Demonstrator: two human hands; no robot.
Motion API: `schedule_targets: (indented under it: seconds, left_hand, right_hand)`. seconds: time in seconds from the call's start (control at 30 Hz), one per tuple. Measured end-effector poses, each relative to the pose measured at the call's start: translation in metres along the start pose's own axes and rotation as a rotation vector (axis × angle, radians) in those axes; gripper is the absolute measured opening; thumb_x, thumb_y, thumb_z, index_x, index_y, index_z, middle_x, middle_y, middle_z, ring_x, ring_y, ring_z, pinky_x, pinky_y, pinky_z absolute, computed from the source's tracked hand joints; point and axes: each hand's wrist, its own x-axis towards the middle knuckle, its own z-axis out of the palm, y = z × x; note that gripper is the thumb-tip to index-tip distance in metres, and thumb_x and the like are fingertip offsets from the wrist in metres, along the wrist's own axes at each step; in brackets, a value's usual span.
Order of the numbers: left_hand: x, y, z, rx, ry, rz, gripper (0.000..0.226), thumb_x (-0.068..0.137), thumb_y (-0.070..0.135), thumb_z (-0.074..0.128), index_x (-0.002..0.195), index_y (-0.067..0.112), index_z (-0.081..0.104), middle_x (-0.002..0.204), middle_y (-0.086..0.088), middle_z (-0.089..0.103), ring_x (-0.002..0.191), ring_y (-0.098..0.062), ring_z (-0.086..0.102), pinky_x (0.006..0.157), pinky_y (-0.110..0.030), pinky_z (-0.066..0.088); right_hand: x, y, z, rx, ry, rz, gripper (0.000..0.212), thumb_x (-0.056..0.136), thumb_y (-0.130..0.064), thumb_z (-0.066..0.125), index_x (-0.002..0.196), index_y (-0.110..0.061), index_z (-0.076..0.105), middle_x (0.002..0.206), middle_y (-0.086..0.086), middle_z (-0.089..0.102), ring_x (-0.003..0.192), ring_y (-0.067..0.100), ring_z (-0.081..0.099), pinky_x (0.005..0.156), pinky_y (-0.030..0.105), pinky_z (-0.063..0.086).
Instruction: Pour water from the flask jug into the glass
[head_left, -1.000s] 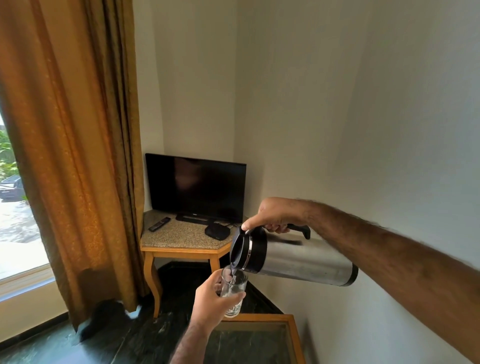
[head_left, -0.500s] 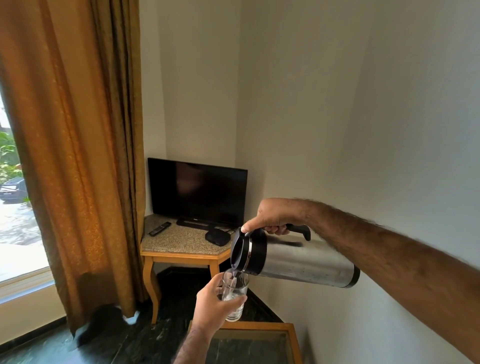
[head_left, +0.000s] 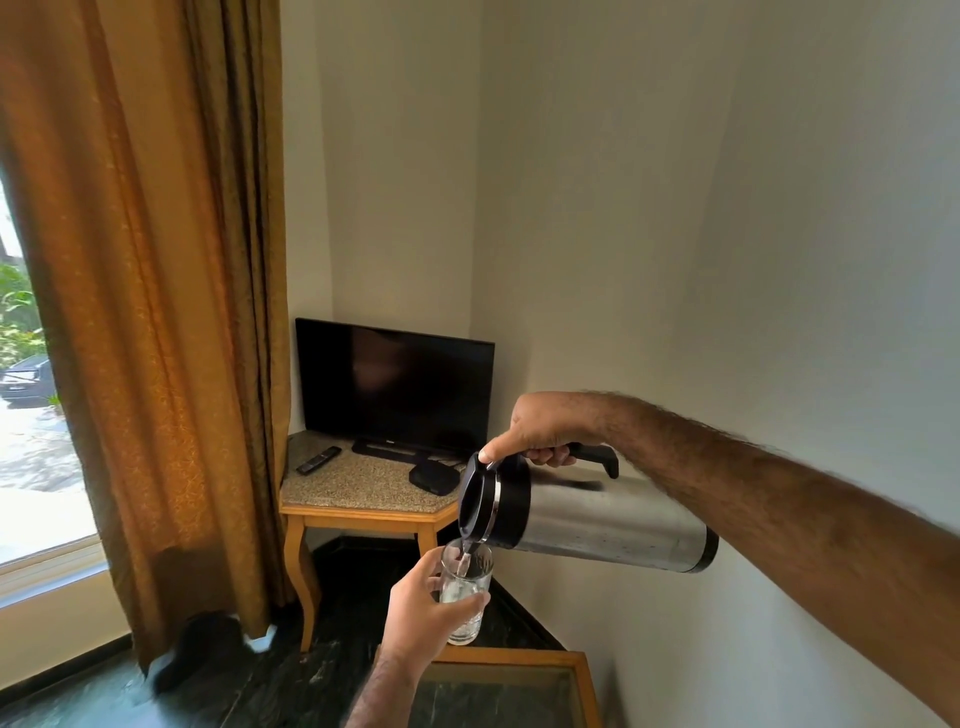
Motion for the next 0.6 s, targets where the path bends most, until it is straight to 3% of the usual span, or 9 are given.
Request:
schedule_targets:
  seconds: [0.07, 0.17, 0.27, 0.33, 0.43, 0.6]
  left_hand:
    - [0.0008, -0.0002, 0.0003, -0.002, 0.012, -0.008, 0.047, 0.070, 0.025, 0.094, 0.105, 0.044, 0.068, 0.095, 0.029, 0.075, 0.091, 0.010, 0.070, 0.057, -0.005, 0.052]
    - [0.0005, -0.0003, 0.0002, -0.001, 0.015, -0.013, 0.048, 0.071, 0.021, 0.094, 0.103, 0.045, 0.067, 0.091, 0.023, 0.077, 0.091, 0.023, 0.064, 0.057, 0.001, 0.050]
    - [0.0003, 0.0012, -0.0008, 0.005, -0.003, -0.007, 0.047, 0.071, 0.022, 0.094, 0.104, 0.043, 0.067, 0.096, 0.038, 0.072, 0.091, 0.027, 0.060, 0.057, 0.003, 0.047]
    - [0.0006, 0.0016, -0.0012, 0.002, 0.000, -0.010, 0.048, 0.071, 0.021, 0.094, 0.105, 0.042, 0.068, 0.097, 0.037, 0.072, 0.091, 0.025, 0.061, 0.058, 0.004, 0.047]
    - [0.0017, -0.0007, -0.0003, -0.003, 0.024, -0.013, 0.048, 0.071, 0.022, 0.094, 0.106, 0.042, 0.069, 0.098, 0.018, 0.077, 0.090, 0.007, 0.070, 0.054, -0.001, 0.049]
    - [0.0047, -0.0024, 0.0028, -0.008, 0.015, -0.019, 0.050, 0.071, 0.020, 0.094, 0.113, 0.034, 0.070, 0.104, 0.012, 0.076, 0.089, 0.008, 0.070, 0.054, 0.001, 0.049]
  right_hand:
    - [-0.0005, -0.0006, -0.0006, -0.008, -0.001, 0.001, 0.051, 0.085, -0.057, 0.075, 0.062, -0.014, 0.061, 0.046, -0.006, 0.055, 0.039, 0.011, 0.048, 0.043, 0.021, 0.042]
    - [-0.0019, -0.0019, -0.0015, -0.022, -0.012, -0.001, 0.051, 0.085, -0.057, 0.075, 0.061, -0.014, 0.061, 0.044, -0.006, 0.054, 0.037, 0.010, 0.047, 0.042, 0.020, 0.041]
    - [-0.0028, -0.0034, -0.0035, -0.030, 0.000, 0.002, 0.052, 0.085, -0.057, 0.075, 0.061, -0.014, 0.061, 0.045, -0.006, 0.055, 0.039, 0.011, 0.047, 0.044, 0.021, 0.042]
    - [-0.0030, -0.0044, -0.0047, -0.031, 0.007, 0.002, 0.051, 0.085, -0.057, 0.076, 0.062, -0.014, 0.061, 0.045, -0.006, 0.054, 0.039, 0.011, 0.047, 0.044, 0.021, 0.042]
    - [-0.0034, -0.0043, -0.0054, -0.035, 0.008, 0.003, 0.050, 0.085, -0.056, 0.076, 0.064, -0.013, 0.062, 0.046, -0.006, 0.055, 0.040, 0.011, 0.048, 0.044, 0.021, 0.041]
    - [-0.0036, -0.0025, -0.0052, -0.035, 0.006, 0.007, 0.051, 0.085, -0.056, 0.076, 0.064, -0.012, 0.063, 0.044, -0.006, 0.054, 0.039, 0.011, 0.047, 0.043, 0.020, 0.041]
